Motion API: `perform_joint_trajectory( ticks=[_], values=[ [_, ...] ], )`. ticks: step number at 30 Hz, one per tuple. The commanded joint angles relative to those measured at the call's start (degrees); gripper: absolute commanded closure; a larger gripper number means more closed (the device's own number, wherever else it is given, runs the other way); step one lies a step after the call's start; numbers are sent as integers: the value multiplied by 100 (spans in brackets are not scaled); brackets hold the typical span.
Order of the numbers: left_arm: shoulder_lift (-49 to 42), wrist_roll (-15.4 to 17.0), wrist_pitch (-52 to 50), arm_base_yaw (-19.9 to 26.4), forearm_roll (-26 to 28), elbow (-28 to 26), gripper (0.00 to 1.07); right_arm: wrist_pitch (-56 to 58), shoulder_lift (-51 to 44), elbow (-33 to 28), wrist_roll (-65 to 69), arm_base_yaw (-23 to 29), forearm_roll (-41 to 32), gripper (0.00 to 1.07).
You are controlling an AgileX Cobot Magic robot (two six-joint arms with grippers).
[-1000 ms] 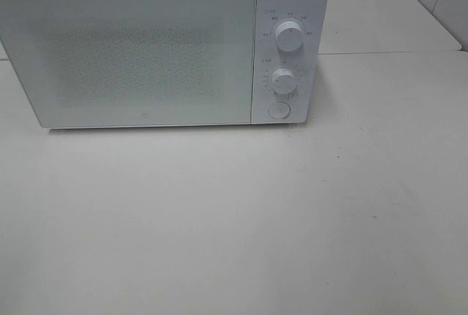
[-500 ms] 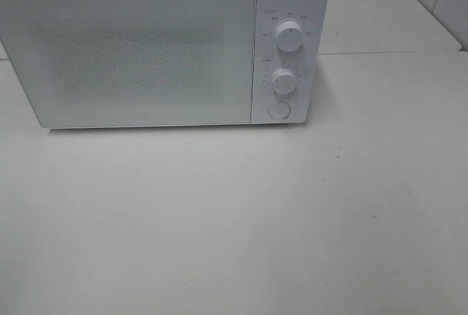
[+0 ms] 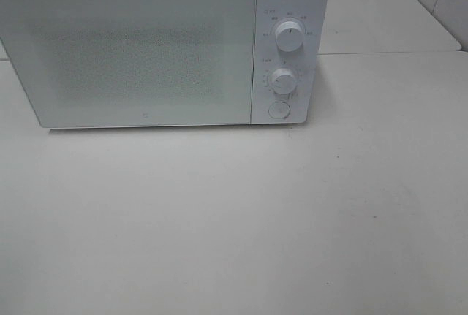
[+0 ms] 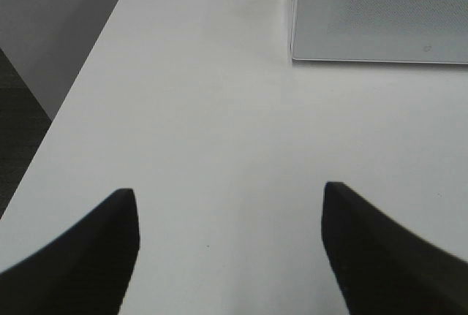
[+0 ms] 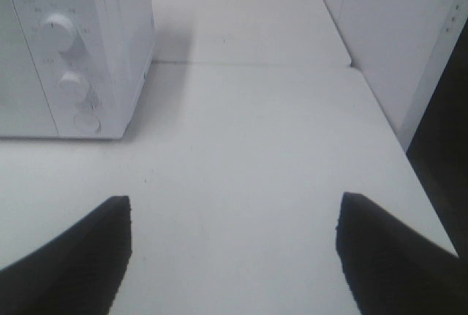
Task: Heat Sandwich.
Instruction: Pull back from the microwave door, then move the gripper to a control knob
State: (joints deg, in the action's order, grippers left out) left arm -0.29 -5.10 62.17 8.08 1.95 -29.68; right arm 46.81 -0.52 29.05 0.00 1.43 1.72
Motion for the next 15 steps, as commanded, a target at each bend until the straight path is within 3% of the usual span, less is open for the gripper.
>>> perform_joint_trajectory(
  ticks=[1,5,9,15],
  values=[
    [-132,40,-97,-40,-17,11,39,-584,-126,-109,34,11,52,32],
    [-132,40,-97,-40,-17,11,39,-1862,-103,-504,0,11,57,32],
    [-132,40,-97,-40,-17,11,39,-2447,57,-722,34,11,57,32],
    [-132,40,-97,-40,-17,11,39,-3495,1014,-871,0,11,-40,31]
  ],
)
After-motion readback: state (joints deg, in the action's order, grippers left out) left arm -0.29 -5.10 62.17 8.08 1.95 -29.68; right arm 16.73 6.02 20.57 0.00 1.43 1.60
